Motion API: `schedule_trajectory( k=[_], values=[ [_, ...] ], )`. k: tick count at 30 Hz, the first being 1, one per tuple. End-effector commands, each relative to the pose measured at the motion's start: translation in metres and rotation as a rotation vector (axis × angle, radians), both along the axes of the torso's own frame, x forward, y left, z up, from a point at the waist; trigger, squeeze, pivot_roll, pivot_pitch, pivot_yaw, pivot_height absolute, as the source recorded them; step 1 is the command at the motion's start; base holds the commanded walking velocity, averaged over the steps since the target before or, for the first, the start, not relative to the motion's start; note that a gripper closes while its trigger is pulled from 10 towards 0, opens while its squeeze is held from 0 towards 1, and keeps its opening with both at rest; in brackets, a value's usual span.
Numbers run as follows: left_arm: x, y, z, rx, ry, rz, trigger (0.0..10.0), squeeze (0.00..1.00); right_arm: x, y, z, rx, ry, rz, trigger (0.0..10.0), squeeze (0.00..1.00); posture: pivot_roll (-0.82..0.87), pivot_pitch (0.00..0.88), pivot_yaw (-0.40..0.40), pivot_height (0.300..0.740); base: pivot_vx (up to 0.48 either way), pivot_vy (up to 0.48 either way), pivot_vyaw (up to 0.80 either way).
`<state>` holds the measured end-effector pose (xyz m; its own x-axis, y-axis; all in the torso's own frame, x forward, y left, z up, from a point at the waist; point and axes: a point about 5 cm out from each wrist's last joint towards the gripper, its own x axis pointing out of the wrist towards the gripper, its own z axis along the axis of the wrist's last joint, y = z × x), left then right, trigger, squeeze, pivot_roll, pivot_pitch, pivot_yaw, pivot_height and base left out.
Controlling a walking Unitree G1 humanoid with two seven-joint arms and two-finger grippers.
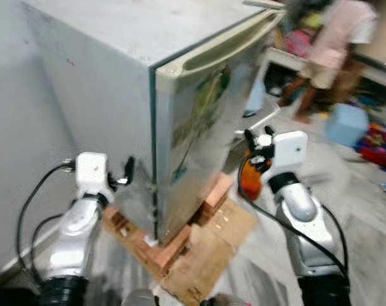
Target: Restocking fridge
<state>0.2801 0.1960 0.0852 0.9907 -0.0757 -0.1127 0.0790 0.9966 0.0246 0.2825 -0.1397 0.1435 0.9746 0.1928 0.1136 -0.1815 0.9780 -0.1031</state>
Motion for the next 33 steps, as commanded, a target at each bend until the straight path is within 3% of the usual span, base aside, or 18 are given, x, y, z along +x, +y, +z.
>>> schedule_trajectory(
  k=[1,13,21,33],
  values=[
    [0.001,-0.010,0.005,-0.021,-0.020,-0.054,10.0,0.00,0.001,-0.008,0.007,-0.018,-0.026,-0.022,10.0,0.00,0.09,0.000,-0.064,0.740,0.000,0.000,-0.63],
    [-0.002,-0.020,0.004,-0.029,0.002,-0.112,10.0,0.00,0.000,-0.008,0.007,-0.023,-0.026,-0.025,10.0,0.00,0.08,0.000,-0.054,0.740,0.000,0.000,-0.15],
    [-0.004,-0.020,0.003,-0.027,0.014,-0.117,10.0,0.00,-0.002,-0.008,0.004,-0.019,-0.011,-0.026,10.0,0.00,0.08,0.000,-0.053,0.740,-0.161,0.000,-0.34],
    [-0.004,-0.021,0.003,-0.022,0.013,-0.124,10.0,0.00,-0.004,-0.008,0.004,-0.029,-0.015,-0.026,10.0,0.00,0.08,0.000,-0.051,0.740,-0.065,0.000,0.00]
  ],
)
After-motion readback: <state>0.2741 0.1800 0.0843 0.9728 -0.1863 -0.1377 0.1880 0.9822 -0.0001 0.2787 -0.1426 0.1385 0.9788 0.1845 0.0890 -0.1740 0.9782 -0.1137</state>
